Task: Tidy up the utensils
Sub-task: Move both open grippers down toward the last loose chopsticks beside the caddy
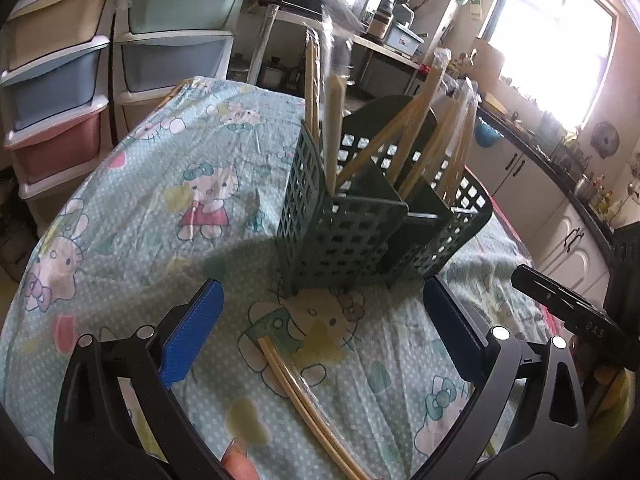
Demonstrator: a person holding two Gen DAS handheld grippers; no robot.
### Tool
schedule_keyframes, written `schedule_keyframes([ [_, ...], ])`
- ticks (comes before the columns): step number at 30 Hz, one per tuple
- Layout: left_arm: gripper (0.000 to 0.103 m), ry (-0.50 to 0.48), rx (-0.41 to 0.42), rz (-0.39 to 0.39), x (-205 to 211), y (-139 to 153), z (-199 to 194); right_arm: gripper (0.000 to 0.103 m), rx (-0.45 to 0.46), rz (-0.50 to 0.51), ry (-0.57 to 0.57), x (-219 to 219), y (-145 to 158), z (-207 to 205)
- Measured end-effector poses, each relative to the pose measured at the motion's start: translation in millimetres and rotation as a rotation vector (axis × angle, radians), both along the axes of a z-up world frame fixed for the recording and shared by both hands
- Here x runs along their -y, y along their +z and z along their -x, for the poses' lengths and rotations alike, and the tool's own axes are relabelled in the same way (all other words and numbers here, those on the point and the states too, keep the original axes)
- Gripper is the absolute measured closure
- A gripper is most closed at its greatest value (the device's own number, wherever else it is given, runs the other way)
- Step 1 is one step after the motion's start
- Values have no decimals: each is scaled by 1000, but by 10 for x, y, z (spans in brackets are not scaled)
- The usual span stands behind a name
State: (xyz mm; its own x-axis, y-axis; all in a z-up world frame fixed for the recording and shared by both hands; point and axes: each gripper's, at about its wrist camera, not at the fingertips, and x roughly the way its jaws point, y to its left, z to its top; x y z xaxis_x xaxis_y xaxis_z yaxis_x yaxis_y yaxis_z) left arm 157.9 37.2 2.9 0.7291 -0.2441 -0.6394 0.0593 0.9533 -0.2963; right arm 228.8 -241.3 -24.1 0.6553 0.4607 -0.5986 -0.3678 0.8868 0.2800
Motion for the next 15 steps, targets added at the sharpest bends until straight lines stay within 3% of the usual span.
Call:
schedule_keyframes([
  [10, 13, -31, -67, -22, 58, -218, 48, 47, -69, 17, 7, -23, -198, 13],
  [15, 42, -40, -149, 24, 65, -429, 18, 47, -108, 26, 11, -26, -319, 9],
])
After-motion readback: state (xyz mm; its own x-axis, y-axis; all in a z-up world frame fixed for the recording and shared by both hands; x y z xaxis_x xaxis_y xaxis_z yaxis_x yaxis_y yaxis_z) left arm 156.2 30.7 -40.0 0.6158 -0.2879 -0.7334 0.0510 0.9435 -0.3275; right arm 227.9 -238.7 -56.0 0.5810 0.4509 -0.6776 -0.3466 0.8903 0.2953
